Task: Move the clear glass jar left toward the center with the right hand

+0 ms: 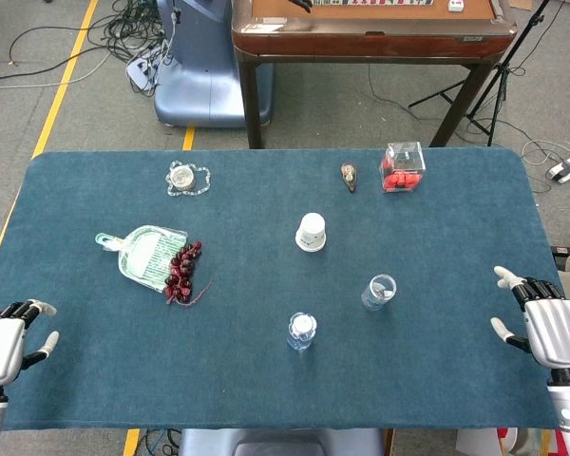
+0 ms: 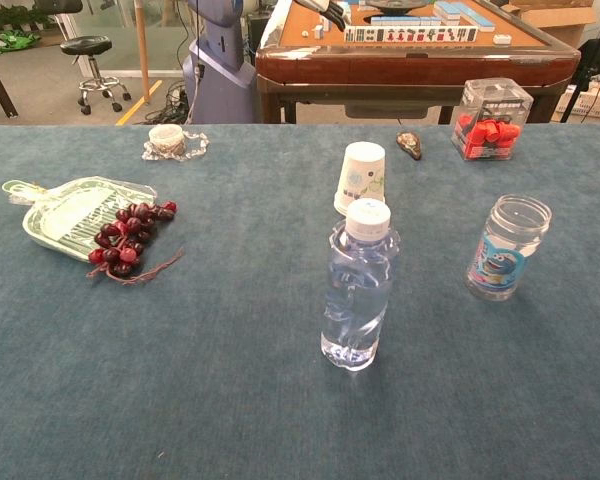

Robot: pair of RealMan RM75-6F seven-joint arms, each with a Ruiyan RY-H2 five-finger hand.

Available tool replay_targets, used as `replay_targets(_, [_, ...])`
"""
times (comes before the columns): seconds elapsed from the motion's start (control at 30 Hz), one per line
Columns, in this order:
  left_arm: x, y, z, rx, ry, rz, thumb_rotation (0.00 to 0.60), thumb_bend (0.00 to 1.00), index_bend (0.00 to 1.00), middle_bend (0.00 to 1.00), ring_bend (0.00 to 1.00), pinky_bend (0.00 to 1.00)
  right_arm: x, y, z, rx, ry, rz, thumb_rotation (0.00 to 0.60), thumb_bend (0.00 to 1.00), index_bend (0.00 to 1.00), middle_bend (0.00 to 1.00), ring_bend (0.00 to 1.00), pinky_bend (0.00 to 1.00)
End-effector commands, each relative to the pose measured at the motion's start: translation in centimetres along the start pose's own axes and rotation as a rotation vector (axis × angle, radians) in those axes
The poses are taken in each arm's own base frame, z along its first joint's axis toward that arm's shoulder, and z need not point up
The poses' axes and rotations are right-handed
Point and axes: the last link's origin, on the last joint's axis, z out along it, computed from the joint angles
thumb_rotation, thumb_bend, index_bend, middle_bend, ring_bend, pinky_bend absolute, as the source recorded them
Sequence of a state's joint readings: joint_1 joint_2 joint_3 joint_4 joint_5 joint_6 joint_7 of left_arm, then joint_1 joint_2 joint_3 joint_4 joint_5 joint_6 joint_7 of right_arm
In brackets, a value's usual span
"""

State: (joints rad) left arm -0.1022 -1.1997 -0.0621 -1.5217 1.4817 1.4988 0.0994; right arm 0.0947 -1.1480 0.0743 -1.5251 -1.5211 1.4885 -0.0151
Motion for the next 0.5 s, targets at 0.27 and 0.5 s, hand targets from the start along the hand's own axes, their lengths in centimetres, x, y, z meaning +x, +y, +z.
replay_targets(0.27, [-0.2, -0.2, 0.1, 0.017, 0.004, 0.012, 0.600, 0.30, 0.43, 0.41, 0.37, 0.52, -0.5, 0.3, 0.6, -0.017, -0.005, -0.001, 0.600, 0.11, 0.20, 0.32, 0.28, 0.32])
replay_targets(0.5, [-0.1, -0.3, 0.0, 0.024, 0.010, 0.006, 0.600, 0.30, 0.43, 0.41, 0.37, 0.52, -1.2, 0.1, 1.3, -0.019, -0.004, -0.052, 0.600, 0.00, 0.04, 0.14, 0.15, 0.32])
